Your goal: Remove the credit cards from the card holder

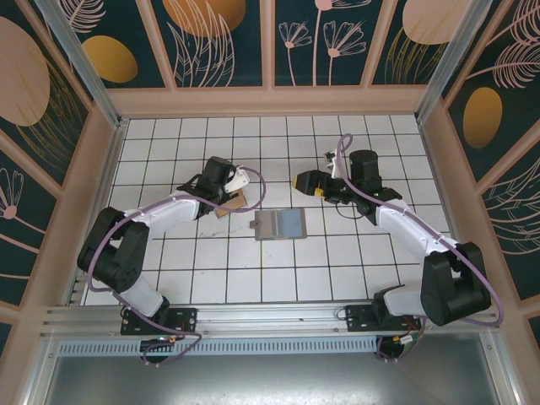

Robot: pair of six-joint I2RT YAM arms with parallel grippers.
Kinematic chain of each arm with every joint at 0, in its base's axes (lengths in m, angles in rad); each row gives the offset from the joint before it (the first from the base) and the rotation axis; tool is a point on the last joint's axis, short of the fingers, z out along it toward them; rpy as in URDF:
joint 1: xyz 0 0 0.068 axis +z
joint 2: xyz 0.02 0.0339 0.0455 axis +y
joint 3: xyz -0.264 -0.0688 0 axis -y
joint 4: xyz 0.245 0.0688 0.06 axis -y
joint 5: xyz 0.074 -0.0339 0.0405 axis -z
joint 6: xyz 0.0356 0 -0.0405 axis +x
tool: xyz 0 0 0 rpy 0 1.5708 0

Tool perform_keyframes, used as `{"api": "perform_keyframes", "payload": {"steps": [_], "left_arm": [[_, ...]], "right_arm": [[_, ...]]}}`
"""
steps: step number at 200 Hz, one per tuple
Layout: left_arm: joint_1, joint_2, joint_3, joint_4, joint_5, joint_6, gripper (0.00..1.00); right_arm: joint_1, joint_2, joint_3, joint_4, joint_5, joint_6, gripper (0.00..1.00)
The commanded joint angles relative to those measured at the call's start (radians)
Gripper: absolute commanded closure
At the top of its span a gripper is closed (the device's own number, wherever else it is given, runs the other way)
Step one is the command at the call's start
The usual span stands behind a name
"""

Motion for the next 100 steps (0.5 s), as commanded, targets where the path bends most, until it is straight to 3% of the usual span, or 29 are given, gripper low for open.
{"api": "perform_keyframes", "payload": {"steps": [1, 66, 79, 100], "left_arm": [[0.02, 0.014, 0.022, 0.043, -0.037, -0.014, 0.65], [0.04, -0.023, 0.08, 0.019, -0.004, -0.101, 0.57], [0.041, -0.036, 0.106, 0.002, 0.009, -0.152, 0.51], [0.04, -0.05, 0.17, -0.039, 0.006, -0.265, 0.33]], "right_arm": [[-0.007, 0.009, 0.026, 0.007, -0.016, -0.017, 0.01], [-0.007, 0.004, 0.022, 0.007, -0.015, -0.014, 0.01], [-0.006, 0.004, 0.019, 0.007, -0.013, -0.013, 0.01], [-0.005, 0.001, 0.013, 0.004, 0.002, -0.016, 0.01]]}}
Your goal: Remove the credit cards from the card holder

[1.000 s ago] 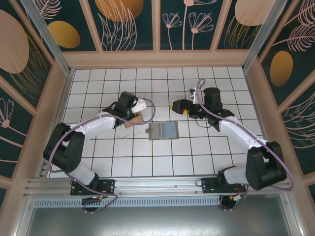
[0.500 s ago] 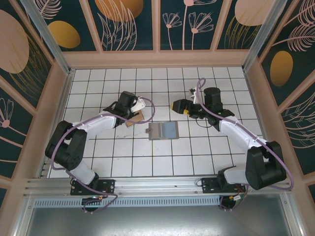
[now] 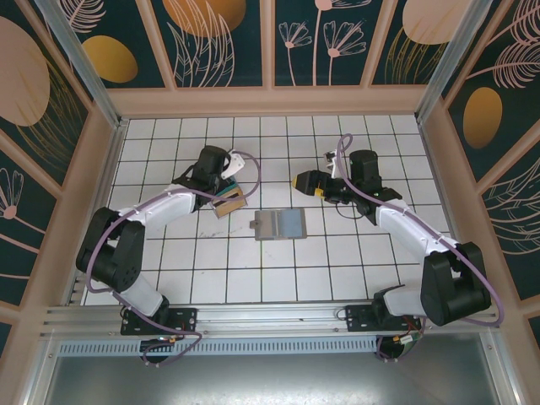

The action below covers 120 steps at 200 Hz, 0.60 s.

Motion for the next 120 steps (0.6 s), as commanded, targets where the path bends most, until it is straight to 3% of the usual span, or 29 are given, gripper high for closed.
{"api": "perform_keyframes", "payload": {"steps": [1, 22, 45, 61, 106, 120], "left_arm": [[0.004, -0.042, 0.089, -0.052, 0.013, -0.155, 0.33], [0.004, -0.028, 0.186, -0.131, 0.01, -0.323, 0.28], [0.004, 0.005, 0.305, -0.27, -0.003, -0.528, 0.29], [0.004, 0.022, 0.363, -0.365, 0.014, -0.66, 0.33], [0.004, -0.023, 0.317, -0.434, 0.249, -0.947, 0.51], [0.004, -0.043, 0.269, -0.43, 0.301, -1.053, 0.53]], "right_arm": [[-0.005, 0.0, 0.012, 0.003, 0.006, -0.016, 0.01], [0.003, 0.002, 0.007, -0.026, 0.069, -0.037, 0.03], [0.014, 0.01, -0.004, -0.061, 0.143, -0.046, 0.16], [0.024, 0.031, -0.009, -0.093, 0.187, -0.051, 0.29], [0.093, 0.078, -0.048, -0.161, 0.36, -0.026, 0.84], [0.104, 0.091, -0.079, -0.153, 0.38, -0.004, 0.92]]}}
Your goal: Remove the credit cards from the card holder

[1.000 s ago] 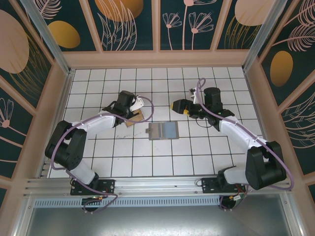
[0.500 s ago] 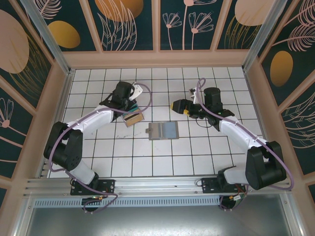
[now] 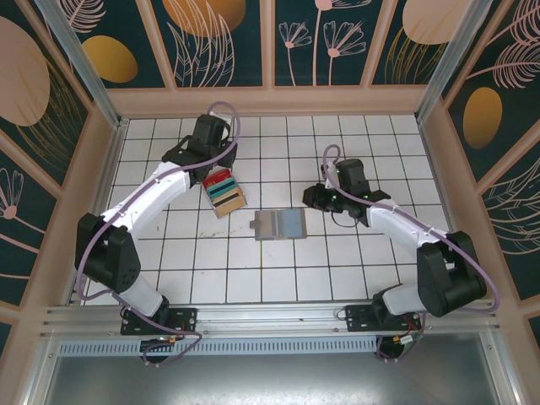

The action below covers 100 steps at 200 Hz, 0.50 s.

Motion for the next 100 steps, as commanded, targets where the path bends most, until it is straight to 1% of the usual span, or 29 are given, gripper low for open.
{"api": "perform_keyframes", "payload": {"steps": [1, 18, 28, 38, 51, 71, 100], "left_arm": [[0.004, -0.04, -0.065, -0.078, 0.141, -0.26, 0.54], [0.004, -0.067, -0.133, -0.058, 0.227, -0.36, 0.53], [0.003, -0.086, -0.184, -0.029, 0.283, -0.418, 0.53], [0.001, -0.111, -0.245, 0.02, 0.334, -0.475, 0.54], [-0.006, -0.152, -0.325, 0.09, 0.369, -0.548, 0.52], [-0.035, -0.211, -0.438, 0.181, 0.387, -0.63, 0.5], [-0.094, -0.215, -0.509, 0.23, 0.383, -0.692, 0.5]], "right_arm": [[0.021, 0.025, -0.049, -0.038, 0.097, 0.022, 0.93], [0.041, 0.046, -0.074, -0.036, 0.113, 0.031, 0.95], [0.055, 0.062, -0.084, -0.038, 0.134, 0.031, 1.0], [0.063, 0.078, -0.094, -0.04, 0.156, 0.034, 1.0], [0.071, 0.099, -0.116, -0.024, 0.163, 0.035, 1.0], [0.078, 0.123, -0.14, -0.003, 0.163, 0.042, 1.0], [0.085, 0.137, -0.137, 0.006, 0.163, 0.043, 1.0]]}}
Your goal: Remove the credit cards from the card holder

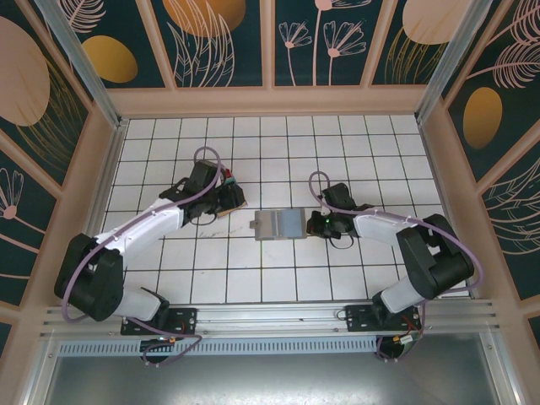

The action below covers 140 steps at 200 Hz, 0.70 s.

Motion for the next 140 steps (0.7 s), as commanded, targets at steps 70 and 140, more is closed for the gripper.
{"api": "perform_keyframes", "payload": {"steps": [70, 140], "left_arm": [[-0.116, 0.031, -0.103, 0.195, 0.059, -0.198, 0.51], [-0.149, 0.135, -0.094, 0.231, 0.1, -0.217, 0.52]], "right_arm": [[0.013, 0.05, 0.063, 0.018, 0.033, -0.008, 0.86], [0.014, 0.11, 0.084, 0.018, 0.041, -0.028, 0.86]]}}
